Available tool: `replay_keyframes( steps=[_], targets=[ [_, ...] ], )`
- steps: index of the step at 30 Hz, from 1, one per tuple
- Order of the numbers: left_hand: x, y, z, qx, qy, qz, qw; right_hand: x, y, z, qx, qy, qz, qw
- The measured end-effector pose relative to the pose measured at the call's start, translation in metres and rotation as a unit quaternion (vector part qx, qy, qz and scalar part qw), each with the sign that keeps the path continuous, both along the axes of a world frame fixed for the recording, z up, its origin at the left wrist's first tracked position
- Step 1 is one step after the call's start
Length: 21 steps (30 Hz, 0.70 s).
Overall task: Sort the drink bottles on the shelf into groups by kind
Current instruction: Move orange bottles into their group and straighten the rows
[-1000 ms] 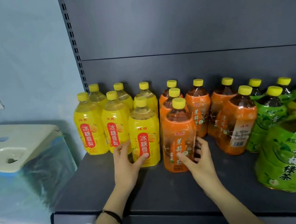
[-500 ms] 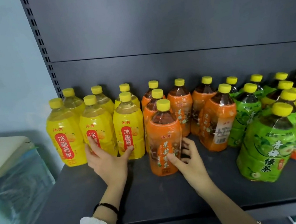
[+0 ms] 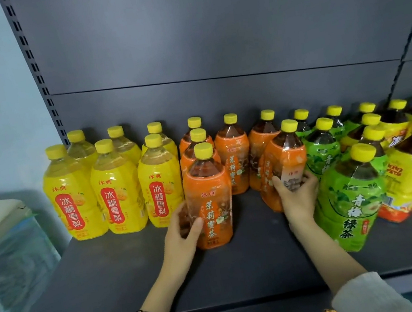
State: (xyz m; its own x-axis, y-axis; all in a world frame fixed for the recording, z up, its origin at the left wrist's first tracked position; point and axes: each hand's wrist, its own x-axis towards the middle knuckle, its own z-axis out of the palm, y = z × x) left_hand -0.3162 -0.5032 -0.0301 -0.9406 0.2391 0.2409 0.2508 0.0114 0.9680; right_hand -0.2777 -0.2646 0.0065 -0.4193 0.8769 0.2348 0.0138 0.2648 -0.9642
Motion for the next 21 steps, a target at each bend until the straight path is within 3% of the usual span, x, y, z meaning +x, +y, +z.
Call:
replay_keyframes(
  steps=[4, 9, 17, 21],
  targets=[
    [0.0, 0.001, -0.004, -0.027, -0.012, -0.019, 0.999, 0.001, 0.001, 0.002, 0.031, -0.026, -0.011, 0.999],
    [0.0, 0.001, -0.002, -0.024, -0.016, -0.024, 0.999, 0.005, 0.0, -0.008, 0.084, -0.037, 0.05, 0.995],
    [0.001, 0.001, -0.001, -0.036, -0.014, -0.016, 0.999, 0.001, -0.012, -0.002, 0.06, -0.08, 0.282, 0.954],
    [0.003, 0.002, 0.002, -0.038, -0.013, -0.018, 0.999, -0.005, -0.015, -0.003, 0.021, -0.057, 0.325, 0.944]
  ],
)
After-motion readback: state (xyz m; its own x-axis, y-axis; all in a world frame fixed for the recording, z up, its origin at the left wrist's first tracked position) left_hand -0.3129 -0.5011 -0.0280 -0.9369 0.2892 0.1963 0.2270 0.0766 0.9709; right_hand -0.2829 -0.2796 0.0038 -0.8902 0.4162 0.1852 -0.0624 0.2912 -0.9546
